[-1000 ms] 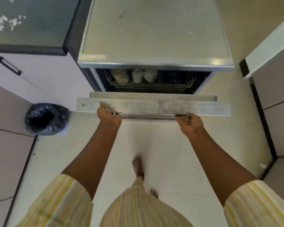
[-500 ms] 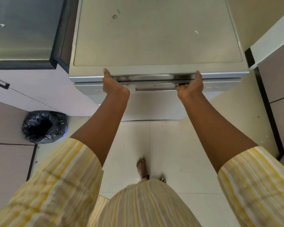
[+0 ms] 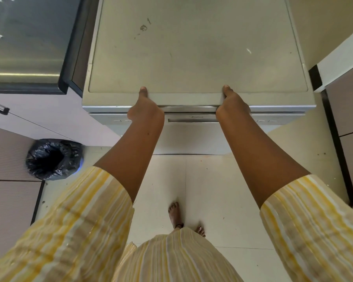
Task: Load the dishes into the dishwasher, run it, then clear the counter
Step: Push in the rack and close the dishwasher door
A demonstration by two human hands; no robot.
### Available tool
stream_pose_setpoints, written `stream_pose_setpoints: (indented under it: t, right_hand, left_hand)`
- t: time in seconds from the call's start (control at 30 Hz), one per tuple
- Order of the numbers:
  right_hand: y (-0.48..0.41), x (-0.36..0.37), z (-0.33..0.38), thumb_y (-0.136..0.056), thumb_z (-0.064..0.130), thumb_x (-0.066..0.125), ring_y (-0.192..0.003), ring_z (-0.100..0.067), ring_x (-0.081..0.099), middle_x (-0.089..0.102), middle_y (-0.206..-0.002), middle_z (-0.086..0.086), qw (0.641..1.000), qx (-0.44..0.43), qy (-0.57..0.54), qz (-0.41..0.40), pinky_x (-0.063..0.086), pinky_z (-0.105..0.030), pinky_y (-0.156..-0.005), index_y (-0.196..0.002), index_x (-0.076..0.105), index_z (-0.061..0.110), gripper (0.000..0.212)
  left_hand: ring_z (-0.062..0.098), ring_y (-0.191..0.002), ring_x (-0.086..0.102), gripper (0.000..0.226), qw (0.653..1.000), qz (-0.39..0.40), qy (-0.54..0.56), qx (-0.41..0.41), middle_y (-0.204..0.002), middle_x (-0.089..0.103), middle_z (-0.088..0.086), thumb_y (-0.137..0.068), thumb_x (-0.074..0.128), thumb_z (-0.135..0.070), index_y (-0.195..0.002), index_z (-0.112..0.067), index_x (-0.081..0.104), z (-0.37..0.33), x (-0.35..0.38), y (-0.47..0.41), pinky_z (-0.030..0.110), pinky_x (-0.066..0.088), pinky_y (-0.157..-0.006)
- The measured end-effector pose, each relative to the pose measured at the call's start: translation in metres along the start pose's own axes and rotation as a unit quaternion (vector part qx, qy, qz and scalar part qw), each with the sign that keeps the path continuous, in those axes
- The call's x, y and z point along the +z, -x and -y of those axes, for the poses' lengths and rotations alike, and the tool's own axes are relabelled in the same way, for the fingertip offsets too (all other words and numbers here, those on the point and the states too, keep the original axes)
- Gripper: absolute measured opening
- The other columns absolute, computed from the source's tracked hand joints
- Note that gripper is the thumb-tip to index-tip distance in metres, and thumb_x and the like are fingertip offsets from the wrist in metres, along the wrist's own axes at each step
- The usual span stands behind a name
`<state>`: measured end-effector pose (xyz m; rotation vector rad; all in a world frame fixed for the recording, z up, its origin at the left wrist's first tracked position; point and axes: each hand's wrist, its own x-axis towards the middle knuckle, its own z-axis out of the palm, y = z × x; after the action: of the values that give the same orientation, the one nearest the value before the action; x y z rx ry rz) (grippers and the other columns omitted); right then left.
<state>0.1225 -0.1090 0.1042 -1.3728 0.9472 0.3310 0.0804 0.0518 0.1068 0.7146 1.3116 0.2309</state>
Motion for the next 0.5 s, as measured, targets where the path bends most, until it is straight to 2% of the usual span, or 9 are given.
stream_pose_setpoints:
  t: [0.03, 0.07, 0.1, 0.23, 0.3, 0.4, 0.5]
  right_hand:
    - [-0.004, 0.000, -0.003, -0.081, 0.057, 0.058, -0.050, -0.004, 0.038, 0.040, -0.065, 0.007, 0.999, -0.015, 0.018, -0.028, 0.025, -0.012, -0.023, -0.116, 0.054, 0.008, 0.061]
    - [0.001, 0.000, -0.001, -0.076, 0.053, 0.067, -0.051, -0.006, 0.041, 0.043, -0.067, 0.006, 0.999, 0.006, 0.008, -0.048, 0.029, -0.014, -0.027, -0.112, 0.054, 0.009, 0.058]
    - [0.002, 0.001, 0.001, -0.071, 0.047, 0.075, -0.054, -0.009, 0.045, 0.047, -0.070, 0.004, 0.997, 0.027, -0.024, -0.065, 0.032, -0.018, -0.033, -0.107, 0.053, 0.011, 0.056]
    - [-0.002, 0.006, 0.001, -0.060, 0.036, 0.084, -0.062, -0.015, 0.050, 0.050, -0.074, 0.001, 0.991, 0.046, -0.091, -0.092, 0.034, -0.023, -0.050, -0.100, 0.048, 0.013, 0.058]
    - [-0.004, 0.008, -0.003, -0.057, 0.037, 0.085, -0.062, -0.016, 0.051, 0.052, -0.073, 0.001, 0.989, 0.039, -0.099, -0.105, 0.037, -0.025, -0.055, -0.097, 0.049, 0.014, 0.059]
    - [-0.009, 0.008, -0.006, -0.053, 0.038, 0.087, -0.060, -0.016, 0.054, 0.056, -0.071, 0.001, 0.988, 0.025, -0.111, -0.108, 0.036, -0.023, -0.050, -0.086, 0.050, 0.013, 0.056]
    - [-0.008, 0.006, -0.006, -0.049, 0.036, 0.088, -0.059, -0.016, 0.055, 0.056, -0.069, 0.001, 0.987, 0.022, -0.125, -0.097, 0.039, -0.025, -0.049, -0.073, 0.045, 0.016, 0.054]
  left_hand:
    - [0.023, -0.077, 0.049, 0.052, 0.999, -0.014, -0.038, 0.006, -0.077, 0.046, 0.000, -0.083, 0.060, -0.054, -0.103, -0.010, 0.041, 0.000, -0.001, -0.005, 0.017, 0.034, -0.032]
    - [0.020, -0.071, 0.054, 0.056, 0.996, -0.029, -0.083, 0.021, -0.079, 0.049, -0.001, -0.077, 0.068, -0.053, -0.105, -0.011, 0.044, 0.001, -0.001, -0.001, 0.018, 0.036, -0.033]
    - [0.016, -0.065, 0.054, 0.057, 0.997, -0.038, -0.065, 0.028, -0.078, 0.050, -0.002, -0.072, 0.072, -0.051, -0.105, -0.012, 0.047, 0.003, 0.000, -0.006, 0.019, 0.038, -0.033]
    - [0.012, -0.048, 0.046, 0.047, 0.999, -0.043, -0.009, 0.032, -0.065, 0.047, -0.003, -0.065, 0.081, -0.045, -0.077, -0.018, 0.044, 0.007, 0.001, -0.011, 0.013, 0.035, -0.028]
    - [0.011, -0.050, 0.048, 0.047, 0.999, -0.041, 0.004, 0.023, -0.067, 0.050, -0.003, -0.063, 0.082, -0.043, -0.081, -0.016, 0.048, 0.005, 0.000, -0.012, 0.011, 0.032, -0.027]
    - [0.012, -0.057, 0.052, 0.046, 0.999, -0.031, 0.029, 0.008, -0.075, 0.056, -0.002, -0.064, 0.083, -0.034, -0.091, -0.015, 0.051, 0.001, 0.003, -0.019, 0.012, 0.036, -0.031]
    - [0.013, -0.056, 0.052, 0.041, 0.998, -0.019, 0.056, 0.011, -0.070, 0.055, -0.003, -0.063, 0.085, -0.029, -0.080, -0.015, 0.050, 0.003, 0.003, -0.019, 0.015, 0.040, -0.039]
